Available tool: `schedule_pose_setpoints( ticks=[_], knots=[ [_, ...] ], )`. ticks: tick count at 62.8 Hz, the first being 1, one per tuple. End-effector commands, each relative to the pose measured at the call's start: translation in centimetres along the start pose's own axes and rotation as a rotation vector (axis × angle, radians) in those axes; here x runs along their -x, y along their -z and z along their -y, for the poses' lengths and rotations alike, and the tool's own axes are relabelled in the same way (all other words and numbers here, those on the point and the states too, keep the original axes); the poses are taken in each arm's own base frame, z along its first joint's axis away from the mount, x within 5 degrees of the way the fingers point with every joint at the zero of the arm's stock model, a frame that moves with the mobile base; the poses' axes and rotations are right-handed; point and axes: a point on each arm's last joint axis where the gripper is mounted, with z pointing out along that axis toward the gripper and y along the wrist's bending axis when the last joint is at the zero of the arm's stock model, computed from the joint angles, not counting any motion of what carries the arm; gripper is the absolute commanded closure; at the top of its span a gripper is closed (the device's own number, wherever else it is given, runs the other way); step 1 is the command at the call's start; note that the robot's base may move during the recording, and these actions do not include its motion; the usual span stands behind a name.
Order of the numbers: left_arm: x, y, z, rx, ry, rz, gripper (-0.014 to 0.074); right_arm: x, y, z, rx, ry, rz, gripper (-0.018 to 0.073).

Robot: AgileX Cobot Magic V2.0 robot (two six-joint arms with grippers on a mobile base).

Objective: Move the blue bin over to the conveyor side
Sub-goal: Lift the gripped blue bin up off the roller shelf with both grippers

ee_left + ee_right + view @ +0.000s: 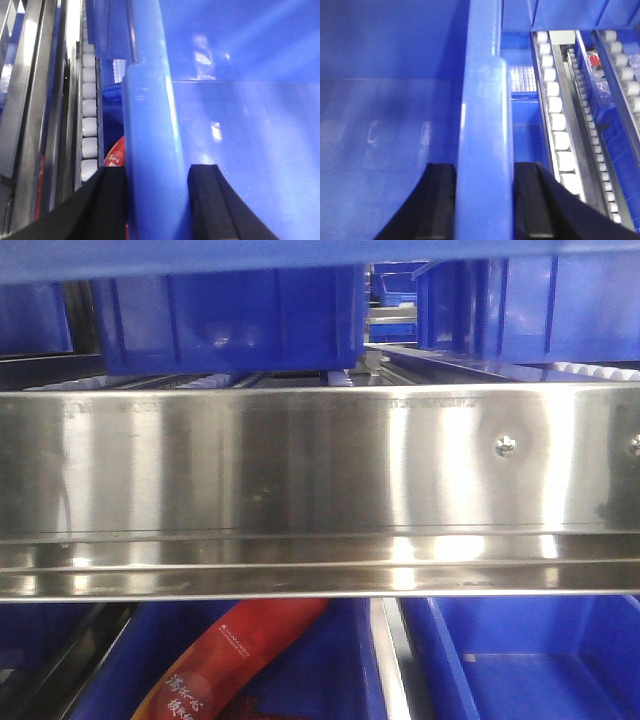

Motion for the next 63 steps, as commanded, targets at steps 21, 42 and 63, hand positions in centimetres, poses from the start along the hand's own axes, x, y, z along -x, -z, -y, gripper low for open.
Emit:
schedule_pose_setpoints(
  ticks=[21, 42, 63],
  knots=[
    [0.19, 1.68, 0.65, -0.018, -0.025, 0.078, 0.0616, 0.75, 1.79, 0.05, 0.033, -0.003, 0.131, 0.0638],
    [0.19, 1.68, 0.65, -0.018, -0.025, 0.078, 0.0616, 0.75, 1.79, 0.06, 0.032, -0.002, 0.132, 0.0638],
    [0.21, 1.68, 0.65, -0.018, -0.025, 0.080, 0.0616, 0.75, 1.79, 0.06, 0.032, -0.002, 0.132, 0.0638]
  ],
)
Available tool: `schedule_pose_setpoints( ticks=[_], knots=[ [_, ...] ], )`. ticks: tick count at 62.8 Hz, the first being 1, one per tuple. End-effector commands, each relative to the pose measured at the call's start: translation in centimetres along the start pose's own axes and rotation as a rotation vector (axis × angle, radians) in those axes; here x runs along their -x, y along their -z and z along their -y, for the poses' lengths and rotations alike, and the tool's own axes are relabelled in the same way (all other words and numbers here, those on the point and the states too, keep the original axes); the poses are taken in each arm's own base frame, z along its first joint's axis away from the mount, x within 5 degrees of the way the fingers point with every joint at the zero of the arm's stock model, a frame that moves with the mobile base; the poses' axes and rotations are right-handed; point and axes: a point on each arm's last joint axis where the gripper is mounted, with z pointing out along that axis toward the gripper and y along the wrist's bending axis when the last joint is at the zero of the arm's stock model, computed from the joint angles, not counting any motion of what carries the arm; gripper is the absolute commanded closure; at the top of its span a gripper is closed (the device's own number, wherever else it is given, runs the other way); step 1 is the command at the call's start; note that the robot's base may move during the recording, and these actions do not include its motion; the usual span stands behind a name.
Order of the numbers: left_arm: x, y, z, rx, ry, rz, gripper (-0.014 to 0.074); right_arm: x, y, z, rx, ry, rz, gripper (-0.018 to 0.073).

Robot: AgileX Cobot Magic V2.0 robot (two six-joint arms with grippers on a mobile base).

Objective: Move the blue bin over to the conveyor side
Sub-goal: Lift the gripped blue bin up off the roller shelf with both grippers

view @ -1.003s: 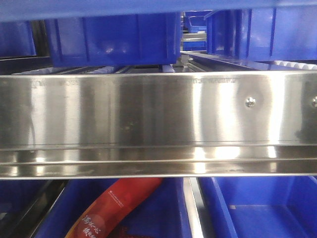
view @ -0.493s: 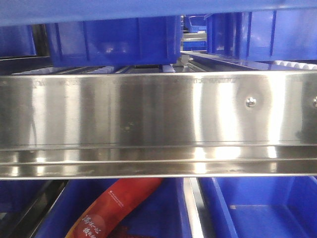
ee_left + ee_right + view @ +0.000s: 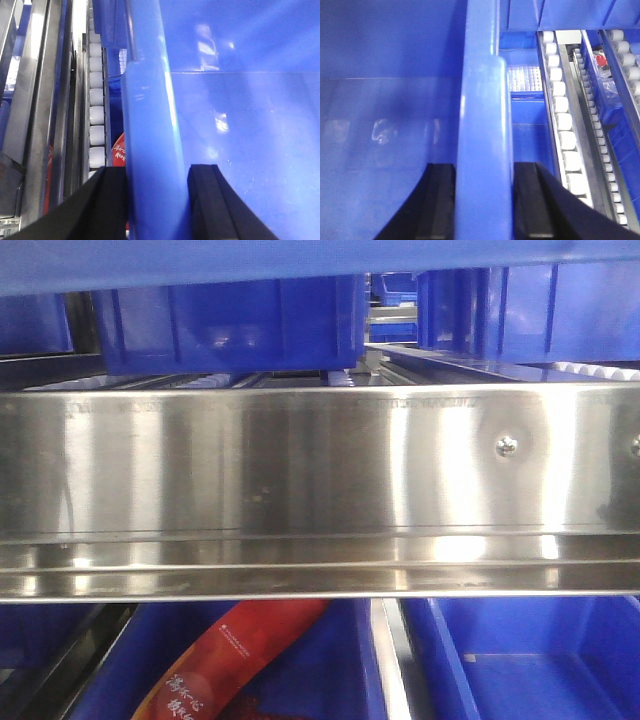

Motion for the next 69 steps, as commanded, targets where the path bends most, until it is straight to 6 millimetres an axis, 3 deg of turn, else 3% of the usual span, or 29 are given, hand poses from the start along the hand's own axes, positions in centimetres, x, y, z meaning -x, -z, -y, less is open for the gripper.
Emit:
schedule_pose_setpoints(
  ticks=[1, 69],
  knots=[
    [0.62, 1.39, 0.72, -0.039, -0.015, 0.110, 0.0616, 0.82, 1.60, 0.14, 0.015, 0.004, 0.132, 0.0638],
    [0.62, 1.39, 0.72, -0.039, -0.015, 0.110, 0.0616, 0.82, 1.60, 0.14, 0.015, 0.004, 0.132, 0.0638]
  ],
)
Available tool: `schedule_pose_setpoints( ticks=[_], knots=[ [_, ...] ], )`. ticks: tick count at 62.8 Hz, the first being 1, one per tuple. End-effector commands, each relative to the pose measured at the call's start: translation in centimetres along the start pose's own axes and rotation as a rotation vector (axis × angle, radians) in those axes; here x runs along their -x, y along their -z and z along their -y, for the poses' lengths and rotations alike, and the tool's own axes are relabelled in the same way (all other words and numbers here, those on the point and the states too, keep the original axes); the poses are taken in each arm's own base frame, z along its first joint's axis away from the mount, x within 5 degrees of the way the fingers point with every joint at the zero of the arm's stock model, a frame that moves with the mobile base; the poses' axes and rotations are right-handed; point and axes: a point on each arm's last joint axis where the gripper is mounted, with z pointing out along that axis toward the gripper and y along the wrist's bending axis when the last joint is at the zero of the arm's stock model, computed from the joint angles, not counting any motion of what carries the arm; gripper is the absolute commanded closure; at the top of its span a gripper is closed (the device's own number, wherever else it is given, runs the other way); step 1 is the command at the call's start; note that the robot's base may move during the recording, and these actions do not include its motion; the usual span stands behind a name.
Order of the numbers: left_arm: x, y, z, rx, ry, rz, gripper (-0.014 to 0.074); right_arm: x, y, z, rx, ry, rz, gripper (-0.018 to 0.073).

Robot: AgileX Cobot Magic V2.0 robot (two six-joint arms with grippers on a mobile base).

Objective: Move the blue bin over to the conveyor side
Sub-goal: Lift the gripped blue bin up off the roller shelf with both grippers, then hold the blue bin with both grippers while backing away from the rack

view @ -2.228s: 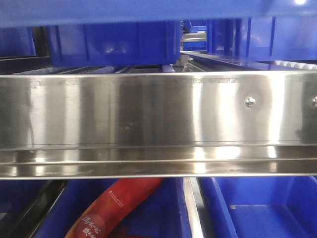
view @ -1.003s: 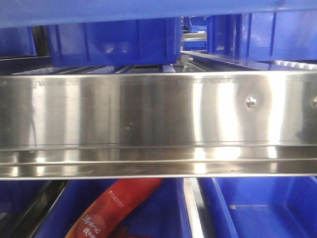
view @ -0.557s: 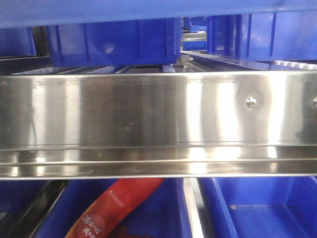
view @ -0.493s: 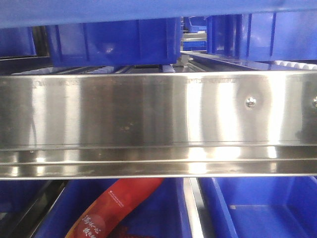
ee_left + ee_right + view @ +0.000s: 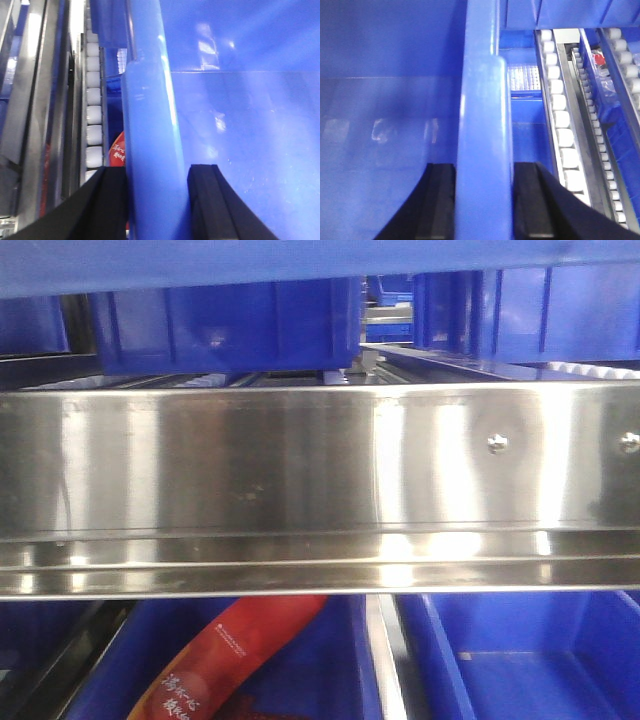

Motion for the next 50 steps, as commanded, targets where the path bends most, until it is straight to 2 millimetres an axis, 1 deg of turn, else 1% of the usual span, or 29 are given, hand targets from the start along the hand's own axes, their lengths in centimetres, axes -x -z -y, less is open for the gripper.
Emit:
schedule_pose_setpoints(
  ticks=[1, 50],
  knots=[
    [0.62, 1.39, 0.72, -0.039, -0.015, 0.110, 0.0616, 0.82, 1.60, 0.14, 0.015, 0.004, 0.132, 0.0638],
    [0.62, 1.39, 0.72, -0.039, -0.015, 0.110, 0.0616, 0.82, 1.60, 0.14, 0.015, 0.004, 0.132, 0.0638]
  ],
)
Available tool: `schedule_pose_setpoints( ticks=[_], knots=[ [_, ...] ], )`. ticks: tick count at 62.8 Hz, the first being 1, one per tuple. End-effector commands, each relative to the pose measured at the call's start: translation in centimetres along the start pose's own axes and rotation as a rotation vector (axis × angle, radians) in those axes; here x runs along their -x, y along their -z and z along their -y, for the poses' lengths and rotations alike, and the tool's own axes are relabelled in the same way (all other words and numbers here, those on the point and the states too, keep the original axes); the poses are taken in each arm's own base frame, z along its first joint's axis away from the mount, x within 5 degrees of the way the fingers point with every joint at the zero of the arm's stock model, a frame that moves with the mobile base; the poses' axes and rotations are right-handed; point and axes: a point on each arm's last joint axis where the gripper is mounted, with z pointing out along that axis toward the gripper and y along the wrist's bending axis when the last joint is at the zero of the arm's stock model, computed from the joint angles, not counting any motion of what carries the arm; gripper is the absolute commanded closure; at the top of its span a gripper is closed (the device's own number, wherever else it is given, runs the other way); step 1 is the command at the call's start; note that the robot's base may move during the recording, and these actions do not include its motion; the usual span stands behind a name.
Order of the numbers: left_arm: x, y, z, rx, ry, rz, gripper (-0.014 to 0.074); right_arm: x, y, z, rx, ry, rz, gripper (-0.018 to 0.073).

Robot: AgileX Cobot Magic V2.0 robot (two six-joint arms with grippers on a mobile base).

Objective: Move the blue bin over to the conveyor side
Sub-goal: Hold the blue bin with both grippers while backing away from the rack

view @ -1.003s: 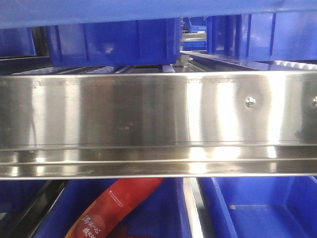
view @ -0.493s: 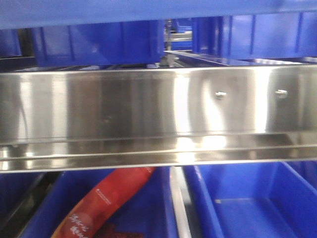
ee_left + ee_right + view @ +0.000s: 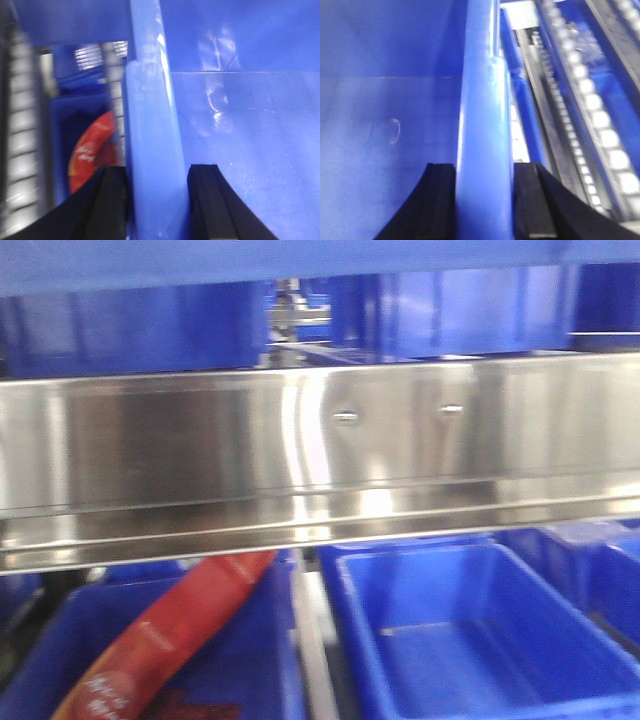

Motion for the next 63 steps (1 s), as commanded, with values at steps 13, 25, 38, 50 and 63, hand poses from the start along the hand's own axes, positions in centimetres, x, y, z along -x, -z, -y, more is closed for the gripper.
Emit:
schedule_pose_setpoints(
  ticks=[13, 25, 38, 50, 63],
  knots=[
    [0.62, 1.39, 0.74, -0.041, -0.014, 0.110, 0.0616, 0.82, 1.60, 0.17, 0.012, 0.005, 0.132, 0.0638],
    [0.62, 1.39, 0.74, -0.041, -0.014, 0.110, 0.0616, 0.82, 1.60, 0.17, 0.012, 0.005, 0.132, 0.0638],
    [0.62, 1.39, 0.74, -0.041, -0.014, 0.110, 0.0616, 0.82, 1.60, 0.17, 0.012, 0.005, 0.132, 0.0638],
    [0.62, 1.39, 0.74, -0.041, -0.014, 0.110, 0.0616, 0.82, 1.60, 0.17, 0.012, 0.005, 0.132, 0.0638],
    [0.62, 1.39, 0.74, -0.041, -0.014, 0.110, 0.0616, 0.82, 1.60, 0.17, 0.012, 0.005, 0.132, 0.0638]
  ],
)
